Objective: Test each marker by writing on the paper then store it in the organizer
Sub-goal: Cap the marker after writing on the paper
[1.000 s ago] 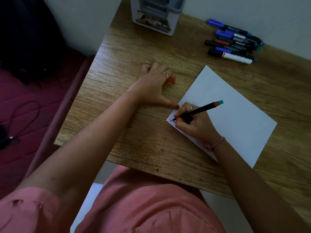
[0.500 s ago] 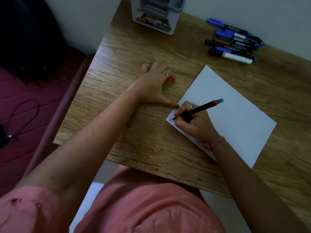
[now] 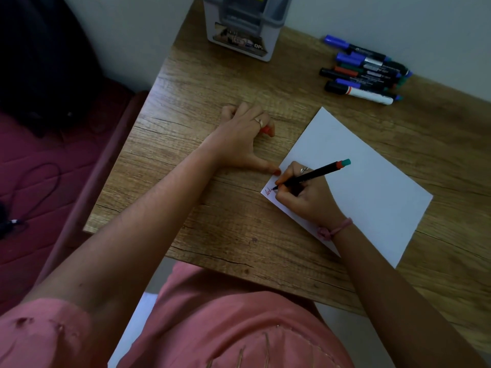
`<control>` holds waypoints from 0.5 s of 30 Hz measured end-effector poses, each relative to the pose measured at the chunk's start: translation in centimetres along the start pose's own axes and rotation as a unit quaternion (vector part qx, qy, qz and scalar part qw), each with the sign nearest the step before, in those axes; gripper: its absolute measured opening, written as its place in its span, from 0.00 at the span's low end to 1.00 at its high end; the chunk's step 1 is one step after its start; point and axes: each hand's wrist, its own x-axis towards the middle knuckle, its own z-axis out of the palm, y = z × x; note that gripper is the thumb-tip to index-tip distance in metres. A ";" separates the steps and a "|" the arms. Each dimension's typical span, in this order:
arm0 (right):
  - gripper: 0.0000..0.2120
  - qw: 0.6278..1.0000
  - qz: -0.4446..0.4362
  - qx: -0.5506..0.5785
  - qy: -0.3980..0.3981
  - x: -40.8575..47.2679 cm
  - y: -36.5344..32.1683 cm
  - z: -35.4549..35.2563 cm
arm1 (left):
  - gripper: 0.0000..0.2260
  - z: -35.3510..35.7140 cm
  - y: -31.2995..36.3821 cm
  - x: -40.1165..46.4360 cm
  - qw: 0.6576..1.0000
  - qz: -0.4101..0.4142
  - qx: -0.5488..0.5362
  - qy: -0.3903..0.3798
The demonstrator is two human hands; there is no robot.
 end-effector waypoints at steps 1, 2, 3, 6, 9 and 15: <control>0.03 1.000 0.000 0.001 0.003 0.0 0.1 0.0 | 0.33 0.0 0.0 0.0 1.000 0.000 0.002 0.001; 0.03 1.000 0.000 0.001 0.007 0.0 0.1 0.0 | 0.33 0.0 0.0 0.0 1.000 0.001 0.003 0.002; 0.04 1.000 0.000 0.001 0.009 0.0 0.2 0.0 | 0.32 0.0 0.0 0.0 1.000 0.002 0.003 0.002; 0.05 1.000 0.006 -0.002 -0.004 0.0 0.2 0.0 | 0.32 0.1 -0.1 0.0 1.000 0.003 0.007 -0.001; 0.05 1.000 0.006 -0.002 -0.002 -0.1 0.4 0.0 | 0.32 0.0 0.0 0.0 1.000 0.003 0.007 -0.003; 0.04 1.000 -0.001 0.013 0.012 0.1 0.2 -0.1 | 0.30 -0.1 0.2 -0.1 1.000 0.005 0.013 -0.005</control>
